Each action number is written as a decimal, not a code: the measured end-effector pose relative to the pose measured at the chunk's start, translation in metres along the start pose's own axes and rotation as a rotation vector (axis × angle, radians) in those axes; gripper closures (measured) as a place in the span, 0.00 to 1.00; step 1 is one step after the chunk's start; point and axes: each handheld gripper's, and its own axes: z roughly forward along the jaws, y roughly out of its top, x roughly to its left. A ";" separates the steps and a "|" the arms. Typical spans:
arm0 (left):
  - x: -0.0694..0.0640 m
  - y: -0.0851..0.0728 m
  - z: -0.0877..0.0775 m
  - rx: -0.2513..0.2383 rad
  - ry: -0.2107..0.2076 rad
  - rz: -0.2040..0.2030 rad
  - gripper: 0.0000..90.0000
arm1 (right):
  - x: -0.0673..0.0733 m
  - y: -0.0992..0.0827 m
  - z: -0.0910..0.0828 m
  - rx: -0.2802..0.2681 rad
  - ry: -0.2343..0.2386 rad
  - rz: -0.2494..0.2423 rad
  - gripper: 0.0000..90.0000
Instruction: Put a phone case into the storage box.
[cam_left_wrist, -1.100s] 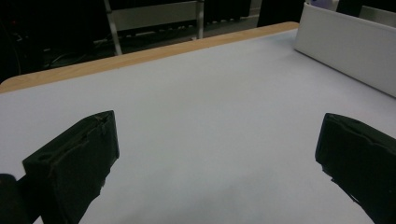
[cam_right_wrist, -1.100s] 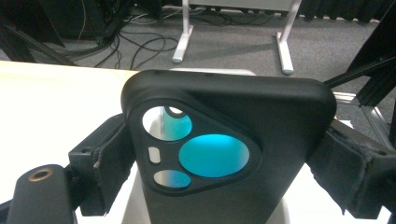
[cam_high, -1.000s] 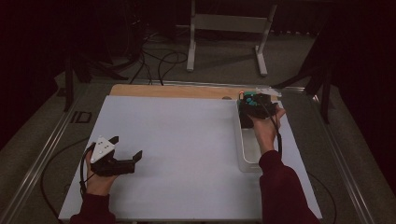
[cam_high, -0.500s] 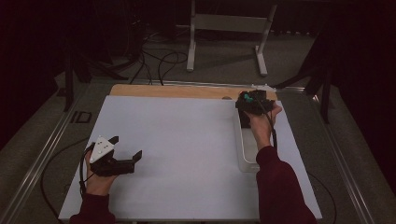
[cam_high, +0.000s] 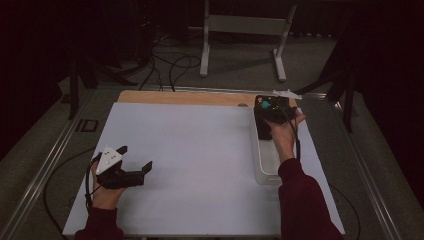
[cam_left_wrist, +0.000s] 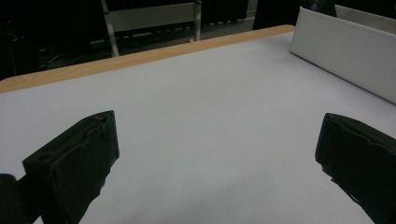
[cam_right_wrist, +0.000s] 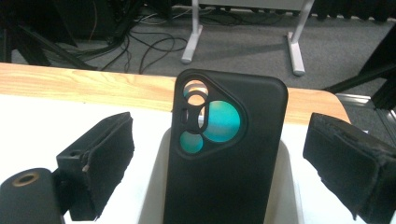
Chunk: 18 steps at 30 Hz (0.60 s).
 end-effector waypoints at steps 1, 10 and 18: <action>0.000 0.000 0.000 0.000 0.000 0.000 0.00 | 0.000 0.000 -0.002 -0.003 0.005 -0.004 0.09; -0.001 0.000 0.001 0.004 -0.006 0.001 0.00 | 0.002 -0.002 -0.024 -0.049 0.075 -0.043 0.09; -0.002 0.001 0.001 0.012 -0.012 0.006 0.00 | 0.006 -0.010 -0.043 -0.076 0.127 -0.087 0.09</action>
